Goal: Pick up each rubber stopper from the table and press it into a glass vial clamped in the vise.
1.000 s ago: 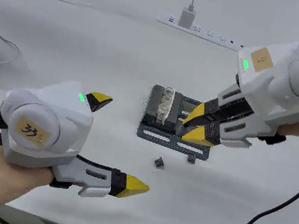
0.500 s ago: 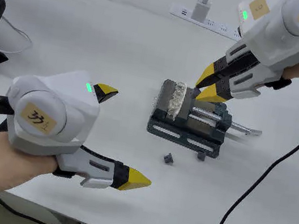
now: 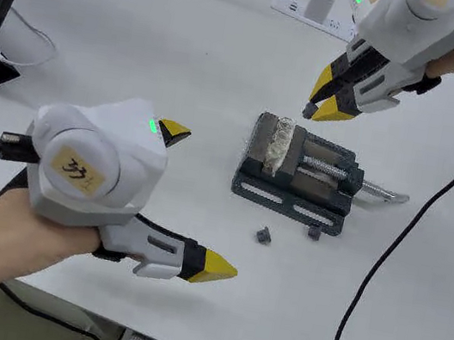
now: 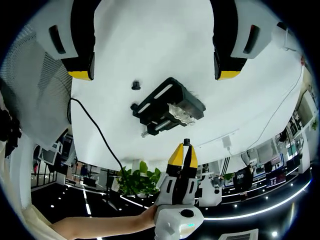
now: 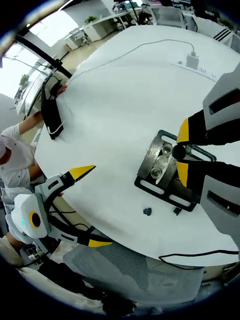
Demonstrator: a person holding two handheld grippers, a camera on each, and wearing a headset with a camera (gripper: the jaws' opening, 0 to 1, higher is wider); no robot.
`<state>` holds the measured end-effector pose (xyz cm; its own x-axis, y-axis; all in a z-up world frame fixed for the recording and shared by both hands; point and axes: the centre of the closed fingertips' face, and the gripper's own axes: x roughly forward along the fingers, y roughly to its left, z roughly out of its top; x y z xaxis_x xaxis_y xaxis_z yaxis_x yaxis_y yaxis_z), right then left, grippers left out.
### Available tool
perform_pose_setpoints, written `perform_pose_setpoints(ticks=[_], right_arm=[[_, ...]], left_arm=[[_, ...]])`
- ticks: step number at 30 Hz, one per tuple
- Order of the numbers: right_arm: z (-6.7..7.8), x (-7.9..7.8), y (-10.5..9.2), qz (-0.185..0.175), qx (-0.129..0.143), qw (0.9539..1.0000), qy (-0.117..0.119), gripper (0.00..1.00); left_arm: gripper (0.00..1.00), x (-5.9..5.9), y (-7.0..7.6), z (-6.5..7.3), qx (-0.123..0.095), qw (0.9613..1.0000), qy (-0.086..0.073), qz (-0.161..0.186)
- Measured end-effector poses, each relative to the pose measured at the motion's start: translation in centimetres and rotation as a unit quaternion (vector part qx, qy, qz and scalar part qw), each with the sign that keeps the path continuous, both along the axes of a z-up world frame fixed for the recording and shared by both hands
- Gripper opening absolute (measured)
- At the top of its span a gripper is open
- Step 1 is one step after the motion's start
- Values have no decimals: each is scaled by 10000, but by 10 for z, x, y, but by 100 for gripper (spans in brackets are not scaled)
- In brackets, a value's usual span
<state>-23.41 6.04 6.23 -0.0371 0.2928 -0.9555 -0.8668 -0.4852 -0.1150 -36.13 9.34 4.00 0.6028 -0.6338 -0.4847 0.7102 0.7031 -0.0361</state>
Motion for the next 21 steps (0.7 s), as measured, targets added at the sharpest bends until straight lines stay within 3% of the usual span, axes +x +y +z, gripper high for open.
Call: perform_pose_setpoints(ticks=[7, 21], right_arm=[[-11, 9, 3, 61, -226, 9997, -71, 6], [-26, 4, 7, 143, -508, 9986, 14, 6]], left_arm=[[99, -1, 2, -4, 32, 10000, 53, -1], [99, -4, 6, -10, 9, 9999, 129, 64]])
